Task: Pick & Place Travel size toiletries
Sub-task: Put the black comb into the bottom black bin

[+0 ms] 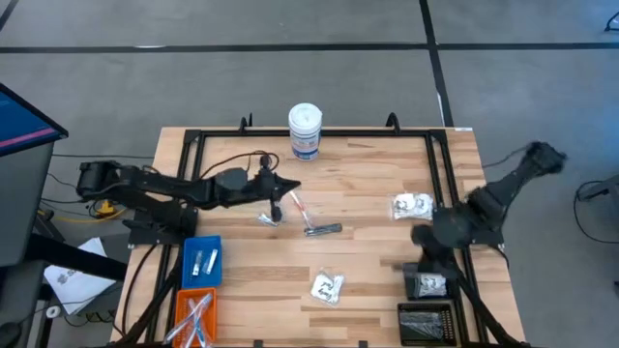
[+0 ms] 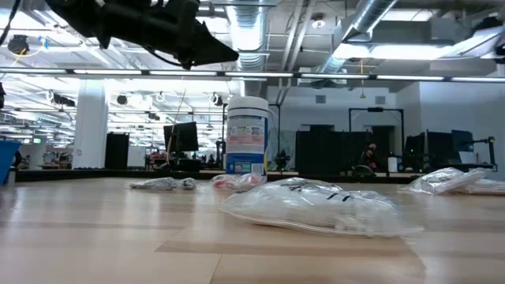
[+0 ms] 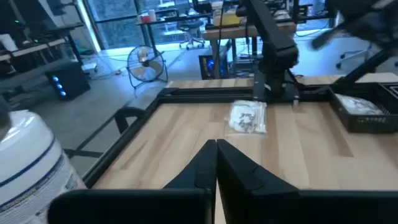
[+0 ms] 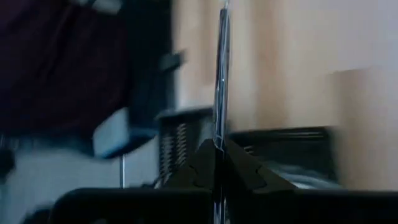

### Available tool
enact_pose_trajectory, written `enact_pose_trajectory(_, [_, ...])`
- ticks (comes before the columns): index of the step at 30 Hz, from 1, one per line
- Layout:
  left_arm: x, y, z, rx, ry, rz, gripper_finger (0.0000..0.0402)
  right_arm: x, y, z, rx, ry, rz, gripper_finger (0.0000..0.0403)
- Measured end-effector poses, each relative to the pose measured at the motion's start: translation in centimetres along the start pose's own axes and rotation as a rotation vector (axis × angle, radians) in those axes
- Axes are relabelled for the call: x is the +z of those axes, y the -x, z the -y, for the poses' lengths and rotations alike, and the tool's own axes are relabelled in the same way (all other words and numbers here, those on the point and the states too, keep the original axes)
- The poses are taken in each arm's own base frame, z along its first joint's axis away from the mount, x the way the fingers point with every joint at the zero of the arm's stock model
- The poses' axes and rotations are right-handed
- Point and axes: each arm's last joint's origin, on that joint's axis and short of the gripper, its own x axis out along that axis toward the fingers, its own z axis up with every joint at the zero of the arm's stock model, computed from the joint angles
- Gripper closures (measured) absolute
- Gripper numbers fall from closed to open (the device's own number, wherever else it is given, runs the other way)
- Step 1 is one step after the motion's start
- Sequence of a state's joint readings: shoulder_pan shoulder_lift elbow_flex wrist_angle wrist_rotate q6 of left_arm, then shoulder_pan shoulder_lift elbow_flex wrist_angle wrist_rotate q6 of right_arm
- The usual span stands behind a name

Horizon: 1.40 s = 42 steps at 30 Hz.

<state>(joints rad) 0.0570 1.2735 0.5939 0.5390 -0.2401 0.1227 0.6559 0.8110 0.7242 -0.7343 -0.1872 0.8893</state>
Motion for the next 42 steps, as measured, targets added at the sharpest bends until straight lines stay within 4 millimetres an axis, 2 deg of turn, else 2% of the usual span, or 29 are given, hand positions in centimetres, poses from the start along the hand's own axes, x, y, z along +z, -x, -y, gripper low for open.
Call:
enact_pose_trajectory(3, [0.2, 0.5, -0.2, 0.006, 0.009, 0.024, 0.04, -1.7, -1.4, -2.7, 0.073, 0.13, -0.013, 0.0399])
enact_pose_trajectory(6, [-0.1, 0.7, -0.2, 0.001, 0.007, 0.016, 0.04, -3.5, -3.5, -4.4, 0.06, 0.216, -0.038, 0.0397])
enact_pose_trajectory(12, [-0.1, 0.6, -0.1, -0.001, 0.008, 0.019, 0.04, -5.5, -8.0, -4.7, -0.095, 0.102, -0.144, 0.0396])
enact_pose_trajectory(19, [0.5, 0.7, -0.2, -0.018, -0.02, 0.089, 0.04, -5.4, -11.5, -5.9, 0.007, 0.021, -0.185, 0.039])
enact_pose_trajectory(24, [0.9, 0.7, -0.1, -0.064, -0.038, 0.13, 0.04, -5.0, -12.5, -5.7, -0.006, -0.111, -0.18, 0.0395])
enact_pose_trajectory(29, [0.8, 0.7, 0.1, -0.123, -0.043, 0.131, 0.04, -4.2, -12.6, -5.5, -0.011, -0.259, -0.156, 0.036])
enact_pose_trajectory(35, [0.3, 0.8, 0.2, -0.141, -0.046, 0.115, 0.04, -4.1, -12.6, -5.7, 0.004, -0.261, -0.149, 0.035])
enact_pose_trajectory(42, [0.3, 0.8, 0.2, -0.14, -0.045, 0.12, 0.04, -4.2, -12.6, -5.7, 0.002, -0.234, -0.153, 0.0378])
